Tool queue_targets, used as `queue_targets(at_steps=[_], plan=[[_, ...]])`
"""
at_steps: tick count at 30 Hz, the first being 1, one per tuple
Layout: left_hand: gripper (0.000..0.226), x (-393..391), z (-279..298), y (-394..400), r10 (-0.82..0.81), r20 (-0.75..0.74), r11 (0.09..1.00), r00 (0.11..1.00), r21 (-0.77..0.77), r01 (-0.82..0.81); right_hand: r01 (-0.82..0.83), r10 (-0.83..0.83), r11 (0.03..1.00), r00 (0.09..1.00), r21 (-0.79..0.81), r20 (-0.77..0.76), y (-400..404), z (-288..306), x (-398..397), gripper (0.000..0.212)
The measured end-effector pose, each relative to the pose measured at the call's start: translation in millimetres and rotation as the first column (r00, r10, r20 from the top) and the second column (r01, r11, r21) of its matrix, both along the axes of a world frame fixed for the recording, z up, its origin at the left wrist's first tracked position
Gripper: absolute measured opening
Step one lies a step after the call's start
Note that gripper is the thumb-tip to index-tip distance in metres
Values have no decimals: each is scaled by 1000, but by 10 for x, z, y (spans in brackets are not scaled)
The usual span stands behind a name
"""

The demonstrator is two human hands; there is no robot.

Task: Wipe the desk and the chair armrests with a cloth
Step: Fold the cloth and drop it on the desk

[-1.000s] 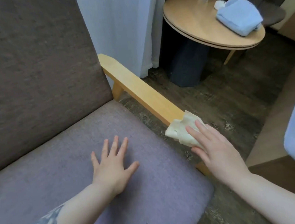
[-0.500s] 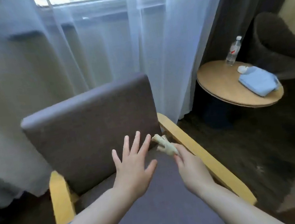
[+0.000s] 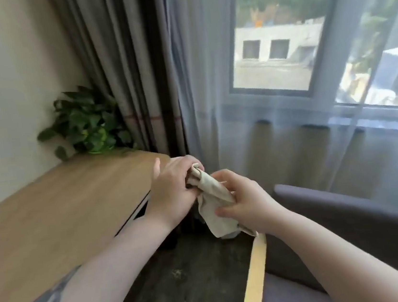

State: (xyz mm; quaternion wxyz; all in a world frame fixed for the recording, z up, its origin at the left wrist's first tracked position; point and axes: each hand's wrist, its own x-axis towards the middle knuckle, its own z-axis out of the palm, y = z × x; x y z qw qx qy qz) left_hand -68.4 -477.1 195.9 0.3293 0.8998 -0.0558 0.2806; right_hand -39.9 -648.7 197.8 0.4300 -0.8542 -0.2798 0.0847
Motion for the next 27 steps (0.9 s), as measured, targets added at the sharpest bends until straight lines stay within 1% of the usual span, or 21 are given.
queue_targets(at_steps=[1,3,4,6,9,11,12,14,15,17,18,20,23,25,27], plan=[[20,-141,82,317,104,23,994,994,18,-105,-16,16,1000,999,1,34,335,84,-17,42],[17,-416,203,925,280,55,959,958,26,-282,-25,25,1000,992,1,127,996,209,-62,25],[17,-556,240,1222,348,75,936,934,27,-351,-36,40,999,980,-24,194,1332,255,-89,17],[17,-833,255,1786,450,118,887,885,58,-458,-84,121,988,939,-127,321,1988,324,-150,8],[15,-1152,201,2602,530,148,823,835,148,-548,-151,267,949,852,-278,450,2924,353,-200,10],[14,-1289,125,3133,554,130,802,822,181,-569,-191,350,914,819,-359,454,3514,336,-208,13],[14,-1343,62,3391,566,99,796,818,193,-574,-219,389,890,823,-399,414,3795,312,-200,14],[19,-1403,-98,3859,596,-15,787,803,210,-580,-277,436,843,854,-462,283,4297,238,-147,19],[26,-1413,-200,4066,623,-88,774,777,218,-595,-290,435,826,873,-483,221,4515,175,-88,17],[47,-1437,-462,4396,696,-242,717,676,264,-645,-279,395,820,908,-499,141,4845,-13,49,10],[57,-1448,-618,4524,728,-308,686,613,296,-665,-265,362,829,925,-494,112,4965,-123,126,12],[67,-1466,-921,4718,755,-427,646,498,351,-678,-233,282,855,959,-463,38,5145,-351,278,14],[71,-1405,-1277,4903,763,-515,603,391,349,-717,-189,154,895,981,-404,-118,5407,-655,555,20],[72,-1311,-1443,4982,772,-541,566,333,347,-748,-134,53,931,970,-339,-237,5601,-851,767,26],[71,-1183,-1594,5066,775,-568,537,276,365,-760,-64,-42,967,915,-247,-401,5807,-1043,1016,35]])
